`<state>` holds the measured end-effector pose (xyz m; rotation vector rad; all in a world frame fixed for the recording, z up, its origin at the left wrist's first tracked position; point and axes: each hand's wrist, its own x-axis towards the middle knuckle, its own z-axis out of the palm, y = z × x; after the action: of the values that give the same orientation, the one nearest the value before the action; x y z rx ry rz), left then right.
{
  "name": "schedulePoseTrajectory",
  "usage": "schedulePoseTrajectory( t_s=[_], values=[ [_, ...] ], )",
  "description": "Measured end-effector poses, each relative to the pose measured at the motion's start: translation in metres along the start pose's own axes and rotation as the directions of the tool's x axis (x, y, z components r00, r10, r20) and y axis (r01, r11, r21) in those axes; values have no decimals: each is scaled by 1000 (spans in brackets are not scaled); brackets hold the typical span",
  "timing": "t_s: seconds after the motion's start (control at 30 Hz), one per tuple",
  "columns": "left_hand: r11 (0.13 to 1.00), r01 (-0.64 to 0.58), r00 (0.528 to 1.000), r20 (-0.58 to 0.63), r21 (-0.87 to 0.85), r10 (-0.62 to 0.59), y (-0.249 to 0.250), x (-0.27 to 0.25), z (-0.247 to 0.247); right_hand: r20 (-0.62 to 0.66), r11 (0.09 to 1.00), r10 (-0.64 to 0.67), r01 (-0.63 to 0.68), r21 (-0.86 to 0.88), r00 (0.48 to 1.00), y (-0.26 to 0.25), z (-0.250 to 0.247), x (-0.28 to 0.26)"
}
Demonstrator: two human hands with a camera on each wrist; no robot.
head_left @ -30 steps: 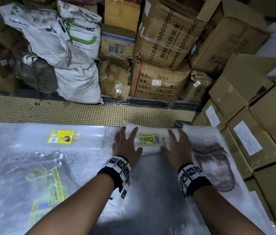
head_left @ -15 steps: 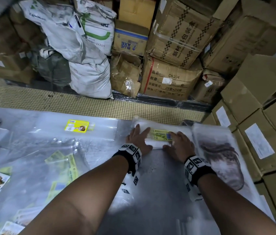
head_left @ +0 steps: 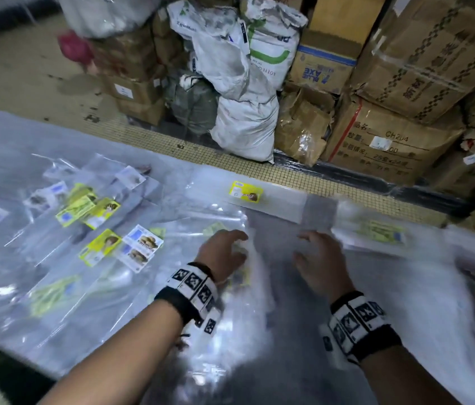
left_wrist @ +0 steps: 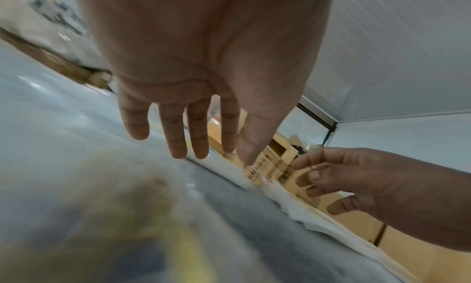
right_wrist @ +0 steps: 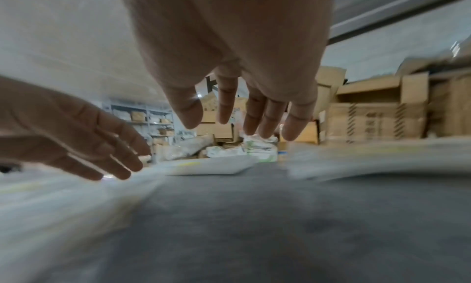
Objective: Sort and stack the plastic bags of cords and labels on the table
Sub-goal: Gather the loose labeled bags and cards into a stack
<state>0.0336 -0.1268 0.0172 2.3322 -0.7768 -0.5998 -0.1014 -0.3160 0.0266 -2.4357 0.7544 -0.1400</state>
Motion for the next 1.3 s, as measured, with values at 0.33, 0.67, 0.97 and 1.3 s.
schedulePoseTrajectory(
  t_s=[0.33,0.67,0.97,1.3],
  values=[
    [882,404,905,-245,243,-347,-163,-96,-75,377,992,12,37,-121,926,-152,131,-52],
    [941,339,916,-234,16,-326,-186,-97,-108,274,973,116,-54,-224,955,-184,153,-62],
    [905,327,945,-107,271,-309,-190,-94,-116,113,943,260,-228,-242,959,-195,170,-68],
    [950,260,965,-87,174,-248,-185,-91,-120,123,920,390,-393,2,913,-215,183,-60]
  ],
)
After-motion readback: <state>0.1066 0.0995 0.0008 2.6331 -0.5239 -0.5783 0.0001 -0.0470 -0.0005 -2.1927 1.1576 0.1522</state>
